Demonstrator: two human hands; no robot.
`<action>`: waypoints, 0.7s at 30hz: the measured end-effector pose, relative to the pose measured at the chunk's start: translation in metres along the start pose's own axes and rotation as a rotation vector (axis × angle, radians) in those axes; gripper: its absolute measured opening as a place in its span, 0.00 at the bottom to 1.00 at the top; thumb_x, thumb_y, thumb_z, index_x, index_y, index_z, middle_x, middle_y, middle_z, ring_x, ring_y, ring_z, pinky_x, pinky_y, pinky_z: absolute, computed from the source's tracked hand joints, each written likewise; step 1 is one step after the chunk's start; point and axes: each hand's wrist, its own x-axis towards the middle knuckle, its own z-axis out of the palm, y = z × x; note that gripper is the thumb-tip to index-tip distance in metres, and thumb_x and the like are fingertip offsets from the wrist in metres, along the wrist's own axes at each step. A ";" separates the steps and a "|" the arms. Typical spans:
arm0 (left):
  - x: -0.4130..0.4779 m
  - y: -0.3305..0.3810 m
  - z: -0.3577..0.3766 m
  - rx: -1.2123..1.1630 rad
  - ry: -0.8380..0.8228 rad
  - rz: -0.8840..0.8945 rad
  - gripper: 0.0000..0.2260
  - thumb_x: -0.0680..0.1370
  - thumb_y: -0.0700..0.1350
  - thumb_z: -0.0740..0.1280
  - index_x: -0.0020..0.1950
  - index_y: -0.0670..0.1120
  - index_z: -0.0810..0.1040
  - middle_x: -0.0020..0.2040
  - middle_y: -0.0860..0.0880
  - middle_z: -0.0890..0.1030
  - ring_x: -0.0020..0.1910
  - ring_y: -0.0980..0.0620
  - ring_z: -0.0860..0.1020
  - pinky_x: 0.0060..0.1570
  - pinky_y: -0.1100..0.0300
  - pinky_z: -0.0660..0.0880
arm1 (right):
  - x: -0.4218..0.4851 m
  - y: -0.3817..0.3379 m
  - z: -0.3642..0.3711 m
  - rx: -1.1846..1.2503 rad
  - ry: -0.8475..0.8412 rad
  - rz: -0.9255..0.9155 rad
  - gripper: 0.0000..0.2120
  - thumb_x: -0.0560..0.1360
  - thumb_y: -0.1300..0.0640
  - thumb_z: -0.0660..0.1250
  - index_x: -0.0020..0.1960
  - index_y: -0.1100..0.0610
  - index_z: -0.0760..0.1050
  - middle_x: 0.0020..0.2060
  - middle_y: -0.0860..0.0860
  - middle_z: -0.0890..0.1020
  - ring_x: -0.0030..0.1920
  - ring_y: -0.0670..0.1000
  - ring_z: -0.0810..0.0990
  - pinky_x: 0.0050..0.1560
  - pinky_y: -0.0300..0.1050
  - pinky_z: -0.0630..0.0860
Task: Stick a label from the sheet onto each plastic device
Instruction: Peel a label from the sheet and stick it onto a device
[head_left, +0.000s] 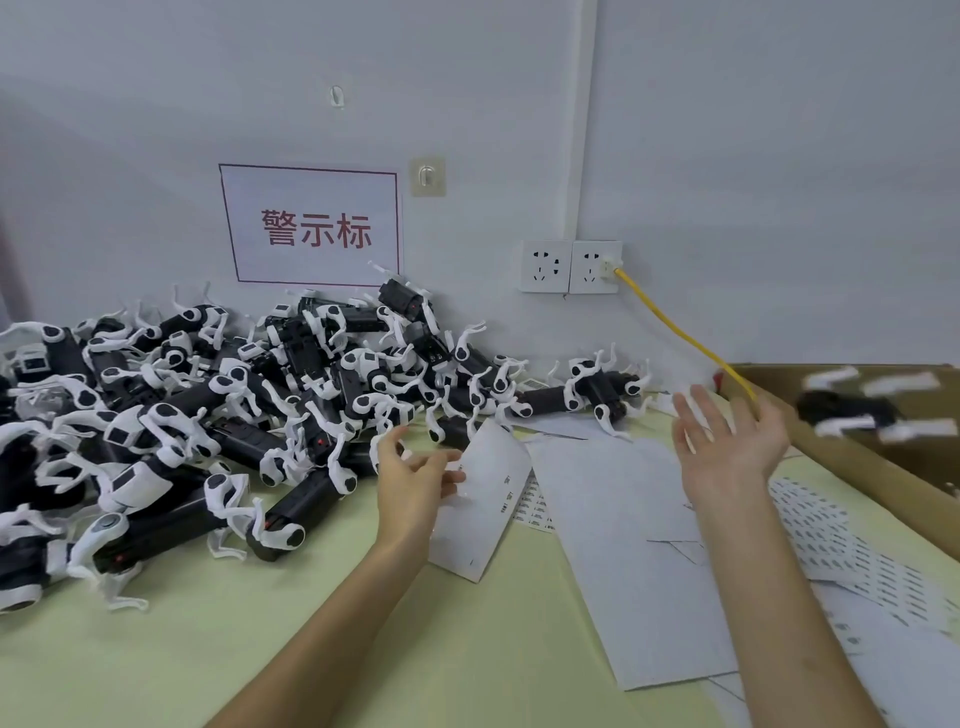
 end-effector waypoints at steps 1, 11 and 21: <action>0.001 -0.001 -0.001 -0.017 0.041 0.007 0.19 0.81 0.34 0.63 0.67 0.51 0.66 0.46 0.45 0.85 0.35 0.52 0.82 0.41 0.60 0.79 | -0.002 0.004 0.001 -0.027 0.030 0.014 0.21 0.80 0.45 0.58 0.68 0.53 0.73 0.55 0.53 0.85 0.54 0.54 0.85 0.47 0.42 0.75; 0.021 -0.002 -0.014 -0.075 0.212 -0.154 0.18 0.82 0.38 0.63 0.71 0.49 0.68 0.42 0.45 0.80 0.33 0.50 0.76 0.36 0.56 0.77 | -0.022 0.040 0.020 -0.288 -0.105 0.161 0.13 0.78 0.53 0.60 0.50 0.57 0.82 0.37 0.51 0.80 0.30 0.48 0.71 0.34 0.39 0.67; 0.019 0.002 -0.016 0.073 0.166 -0.026 0.10 0.85 0.47 0.64 0.57 0.41 0.79 0.33 0.51 0.73 0.28 0.55 0.67 0.31 0.62 0.66 | -0.032 0.049 0.025 -0.330 -0.211 0.159 0.11 0.77 0.54 0.62 0.48 0.58 0.81 0.32 0.50 0.77 0.29 0.48 0.70 0.34 0.40 0.65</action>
